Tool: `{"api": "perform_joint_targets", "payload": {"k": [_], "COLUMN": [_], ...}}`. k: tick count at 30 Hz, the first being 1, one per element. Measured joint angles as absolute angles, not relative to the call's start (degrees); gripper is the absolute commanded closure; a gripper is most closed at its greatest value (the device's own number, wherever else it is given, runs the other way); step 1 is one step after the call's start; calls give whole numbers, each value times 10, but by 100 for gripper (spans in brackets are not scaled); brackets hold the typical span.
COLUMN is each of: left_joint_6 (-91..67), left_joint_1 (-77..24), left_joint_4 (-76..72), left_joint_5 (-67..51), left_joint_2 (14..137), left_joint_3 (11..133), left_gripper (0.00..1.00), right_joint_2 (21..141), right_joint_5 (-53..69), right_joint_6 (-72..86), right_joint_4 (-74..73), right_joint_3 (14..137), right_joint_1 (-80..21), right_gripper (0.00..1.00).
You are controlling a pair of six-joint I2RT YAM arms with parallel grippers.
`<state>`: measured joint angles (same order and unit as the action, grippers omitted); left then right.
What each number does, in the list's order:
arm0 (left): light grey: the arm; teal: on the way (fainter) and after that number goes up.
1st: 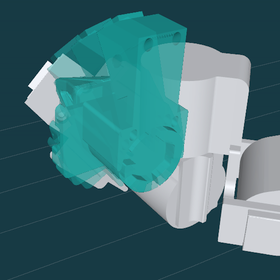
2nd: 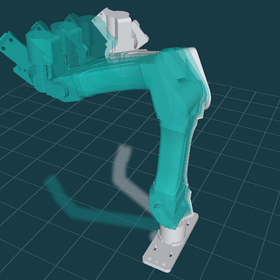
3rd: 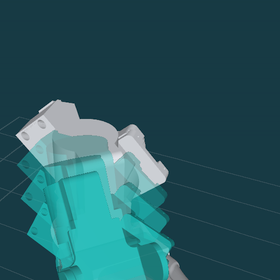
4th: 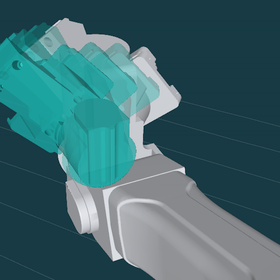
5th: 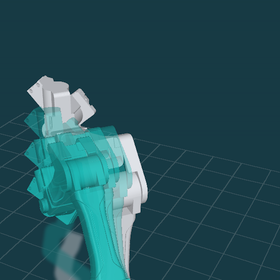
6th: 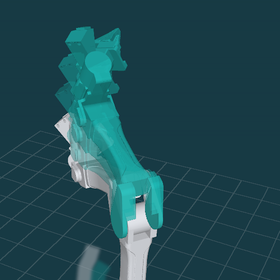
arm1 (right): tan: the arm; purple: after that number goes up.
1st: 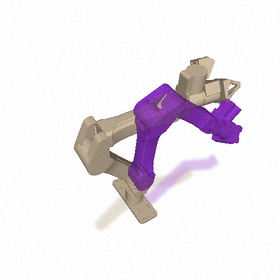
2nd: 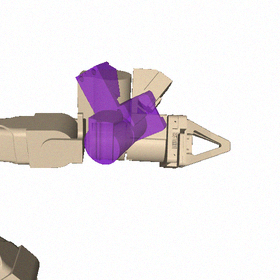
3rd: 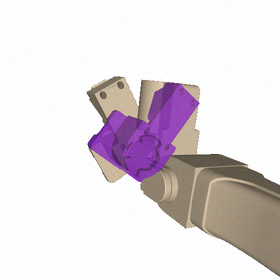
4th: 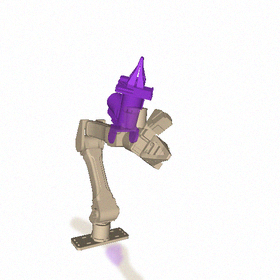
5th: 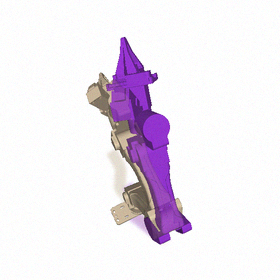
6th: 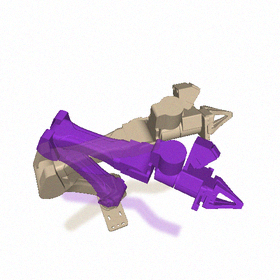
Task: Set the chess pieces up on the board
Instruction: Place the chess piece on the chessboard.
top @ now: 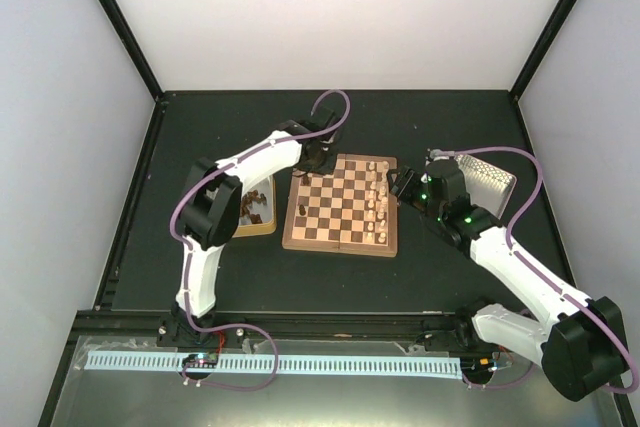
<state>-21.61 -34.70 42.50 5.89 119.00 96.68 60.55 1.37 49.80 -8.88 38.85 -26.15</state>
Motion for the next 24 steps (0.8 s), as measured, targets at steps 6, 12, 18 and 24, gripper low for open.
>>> {"api": "perform_joint_targets", "payload": {"k": [6, 12, 18, 24], "left_joint_6": [-214, -214, -214, -214], "left_joint_1": [-347, -346, -345, -343], "left_joint_4": [435, 442, 441, 441], "left_joint_5": [63, 66, 67, 69], "left_joint_2": [1209, 1216, 1223, 1229], "left_joint_3": [974, 975, 975, 978], "left_gripper": [90, 88, 87, 86], "right_joint_2": [606, 606, 606, 606], "right_joint_5": [13, 13, 13, 13], "right_joint_6": [498, 498, 498, 498], "right_joint_4": [-91, -91, -91, -91], "right_joint_3": [389, 389, 389, 389], "right_joint_1": [-262, -262, -262, -262], "right_gripper": [40, 40, 40, 40]}}
